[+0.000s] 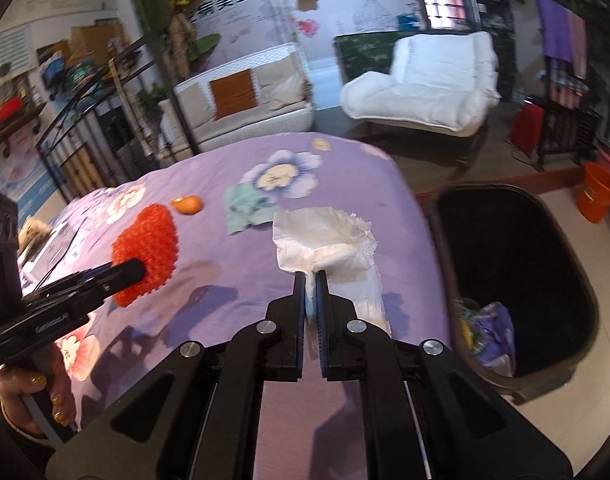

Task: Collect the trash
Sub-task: 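Carry both items to the bin and open the right tool to drop the tissue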

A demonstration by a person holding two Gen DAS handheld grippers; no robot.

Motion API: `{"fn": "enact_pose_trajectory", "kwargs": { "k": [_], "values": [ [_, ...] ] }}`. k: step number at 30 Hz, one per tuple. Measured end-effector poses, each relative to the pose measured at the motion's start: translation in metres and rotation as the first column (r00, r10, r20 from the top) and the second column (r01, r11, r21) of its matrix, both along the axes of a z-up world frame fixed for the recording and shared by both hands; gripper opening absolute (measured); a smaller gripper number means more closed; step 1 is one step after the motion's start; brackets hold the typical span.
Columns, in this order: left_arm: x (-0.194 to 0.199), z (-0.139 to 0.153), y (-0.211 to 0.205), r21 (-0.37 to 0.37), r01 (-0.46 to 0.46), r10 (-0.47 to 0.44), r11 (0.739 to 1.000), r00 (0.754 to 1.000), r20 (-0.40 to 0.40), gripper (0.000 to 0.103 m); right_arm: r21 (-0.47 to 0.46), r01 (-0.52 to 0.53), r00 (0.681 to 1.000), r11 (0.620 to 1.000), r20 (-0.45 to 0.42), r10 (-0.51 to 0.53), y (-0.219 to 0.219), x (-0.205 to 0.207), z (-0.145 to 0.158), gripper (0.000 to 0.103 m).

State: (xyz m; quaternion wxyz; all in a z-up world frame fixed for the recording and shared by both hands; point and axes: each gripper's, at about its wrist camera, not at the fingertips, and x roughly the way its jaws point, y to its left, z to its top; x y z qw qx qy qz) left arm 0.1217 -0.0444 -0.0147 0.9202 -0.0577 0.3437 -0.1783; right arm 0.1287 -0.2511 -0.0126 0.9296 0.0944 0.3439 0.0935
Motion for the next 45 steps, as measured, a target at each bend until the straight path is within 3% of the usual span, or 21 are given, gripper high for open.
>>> {"fn": "enact_pose_trajectory", "kwargs": {
  "k": [7, 17, 18, 19, 22, 28, 33, 35, 40, 45],
  "values": [
    [0.001, -0.001, -0.043, 0.009, 0.103, -0.103, 0.995, 0.995, 0.006, 0.035, -0.017, 0.165, 0.986, 0.986, -0.009, -0.165, -0.067, 0.0, -0.009, 0.007],
    [0.005, -0.004, -0.082, 0.025, 0.192, -0.192, 0.981, 0.981, -0.005, 0.035, -0.009, 0.282, 0.955, 0.959, -0.09, -0.281, -0.123, 0.042, -0.045, 0.009],
    [0.002, -0.005, -0.085, 0.027, 0.198, -0.198, 0.98, 0.98, -0.004, 0.035, -0.014, 0.292, 0.951, 0.956, -0.104, -0.292, -0.128, 0.048, -0.05, 0.011],
    [0.001, -0.005, -0.088, 0.03, 0.206, -0.206, 0.978, 0.979, -0.005, 0.035, -0.011, 0.302, 0.946, 0.953, -0.124, -0.301, -0.133, 0.054, -0.056, 0.019],
    [0.004, -0.005, -0.1, 0.032, 0.23, -0.229, 0.973, 0.973, -0.011, 0.035, 0.018, 0.331, 0.932, 0.943, -0.16, -0.324, -0.144, 0.06, -0.069, 0.052],
    [0.009, -0.005, -0.123, 0.025, 0.278, -0.278, 0.96, 0.96, -0.023, 0.035, 0.048, 0.367, 0.922, 0.929, -0.152, -0.356, -0.149, 0.042, -0.075, 0.055],
    [0.013, -0.005, -0.148, 0.014, 0.329, -0.328, 0.944, 0.944, -0.029, 0.035, 0.029, 0.404, 0.912, 0.914, -0.095, -0.4, -0.149, 0.015, -0.065, 0.066],
    [0.017, -0.005, -0.161, 0.006, 0.351, -0.351, 0.936, 0.936, -0.032, 0.035, 0.024, 0.431, 0.901, 0.902, -0.07, -0.429, -0.153, 0.0, -0.06, 0.074],
    [0.028, -0.009, -0.188, -0.008, 0.396, -0.396, 0.918, 0.916, -0.062, 0.035, -0.005, 0.488, 0.873, 0.873, -0.022, -0.488, -0.162, -0.033, -0.054, 0.083],
    [0.034, -0.015, -0.218, 0.008, 0.442, -0.44, 0.897, 0.894, -0.079, 0.035, -0.009, 0.534, 0.845, 0.846, -0.016, -0.534, -0.177, -0.061, -0.054, 0.084]
  ]
}}
